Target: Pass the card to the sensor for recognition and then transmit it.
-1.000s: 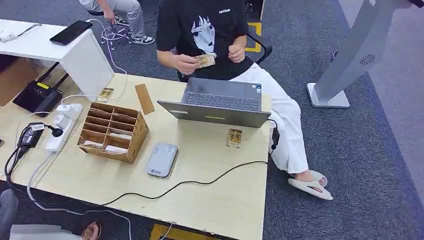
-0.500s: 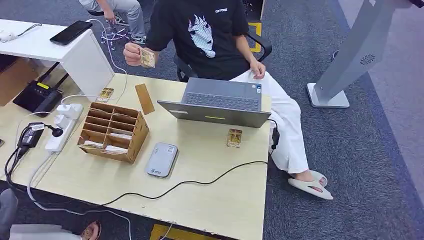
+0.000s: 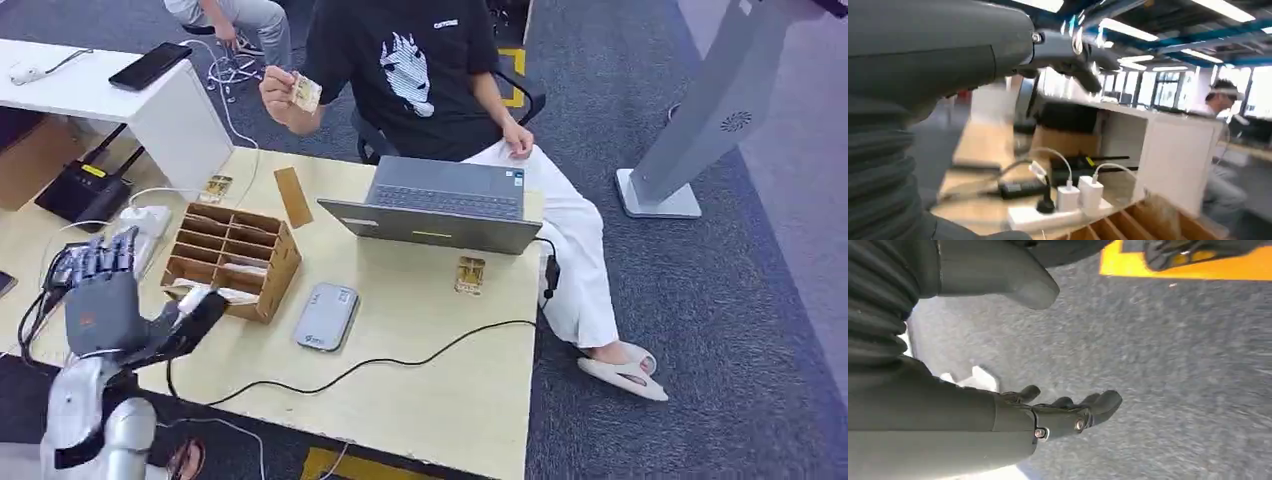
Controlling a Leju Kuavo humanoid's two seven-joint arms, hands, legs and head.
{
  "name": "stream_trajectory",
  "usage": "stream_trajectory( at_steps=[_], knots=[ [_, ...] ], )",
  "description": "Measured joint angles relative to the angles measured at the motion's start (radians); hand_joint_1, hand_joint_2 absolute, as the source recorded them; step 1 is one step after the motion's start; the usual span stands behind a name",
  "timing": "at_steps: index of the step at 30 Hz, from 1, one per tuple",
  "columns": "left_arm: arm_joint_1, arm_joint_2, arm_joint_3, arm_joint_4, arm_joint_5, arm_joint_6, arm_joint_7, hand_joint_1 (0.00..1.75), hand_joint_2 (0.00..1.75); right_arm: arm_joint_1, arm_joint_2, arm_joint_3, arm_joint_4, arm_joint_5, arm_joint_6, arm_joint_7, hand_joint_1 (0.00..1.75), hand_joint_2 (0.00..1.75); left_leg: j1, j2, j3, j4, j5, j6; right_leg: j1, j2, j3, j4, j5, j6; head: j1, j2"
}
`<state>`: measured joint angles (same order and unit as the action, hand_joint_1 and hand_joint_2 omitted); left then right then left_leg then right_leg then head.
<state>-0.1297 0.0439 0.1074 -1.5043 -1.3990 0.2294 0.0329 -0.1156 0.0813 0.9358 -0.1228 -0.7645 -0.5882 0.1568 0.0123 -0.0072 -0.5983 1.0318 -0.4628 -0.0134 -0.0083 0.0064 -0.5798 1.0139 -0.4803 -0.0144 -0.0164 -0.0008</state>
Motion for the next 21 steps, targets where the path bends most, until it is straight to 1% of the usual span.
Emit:
stream_trajectory(
  at_steps=[1,2,3,5,8,13,21],
  knots=[
    [-0.022,0.024,-0.031,0.04,-0.073,0.023,-0.016,0.0,1.75,0.001,-0.002,0.005,0.0,0.0,0.0,0.0,0.0,1.75,0.0,0.005,-0.001,0.001,0.0,0.0,0.0,0.005,-0.003,0.0,0.002,-0.001,0.002,0.0],
    [-0.041,0.047,-0.053,0.071,-0.082,0.037,-0.032,0.0,1.75,0.005,-0.004,0.008,0.0,0.0,0.0,0.0,0.0,1.75,-0.001,0.008,-0.001,0.001,0.0,0.0,0.0,0.007,-0.003,0.0,0.003,-0.001,0.001,0.0],
    [-0.056,0.068,-0.082,0.096,-0.028,0.043,-0.035,0.0,1.75,0.009,-0.007,0.011,0.0,-0.002,0.001,0.001,0.0,1.75,-0.001,0.009,0.0,0.001,0.0,0.001,0.0,0.009,-0.003,0.0,0.002,0.0,0.001,0.0],
    [-0.068,0.088,-0.114,0.123,0.074,0.044,-0.036,0.0,1.75,0.013,-0.009,0.018,0.0,-0.002,0.001,-0.001,0.0,1.75,-0.001,0.009,-0.001,0.002,-0.001,0.002,-0.001,0.01,-0.004,-0.001,0.002,0.0,0.002,0.0],
    [-0.072,0.116,-0.148,0.139,0.106,0.045,-0.034,0.0,1.75,0.013,-0.011,0.024,0.0,-0.003,0.001,-0.001,0.0,1.75,-0.001,0.009,-0.001,0.001,-0.002,0.003,-0.001,0.009,-0.005,-0.002,0.0,0.002,0.001,0.0],
    [-0.082,0.141,-0.179,0.15,0.12,0.049,-0.026,0.0,1.75,0.013,-0.014,0.031,0.0,-0.009,0.001,-0.003,0.0,1.75,-0.001,0.008,-0.002,0.001,-0.002,0.004,-0.001,0.009,-0.004,-0.002,0.0,0.003,0.002,0.0],
    [-0.084,0.156,-0.196,0.154,0.121,0.049,-0.025,0.0,1.75,0.013,-0.016,0.031,0.0,-0.009,0.001,-0.003,0.0,1.75,-0.001,0.008,-0.002,0.001,-0.002,0.004,-0.001,0.009,-0.004,-0.002,0.0,0.003,0.002,0.0]
  ],
)
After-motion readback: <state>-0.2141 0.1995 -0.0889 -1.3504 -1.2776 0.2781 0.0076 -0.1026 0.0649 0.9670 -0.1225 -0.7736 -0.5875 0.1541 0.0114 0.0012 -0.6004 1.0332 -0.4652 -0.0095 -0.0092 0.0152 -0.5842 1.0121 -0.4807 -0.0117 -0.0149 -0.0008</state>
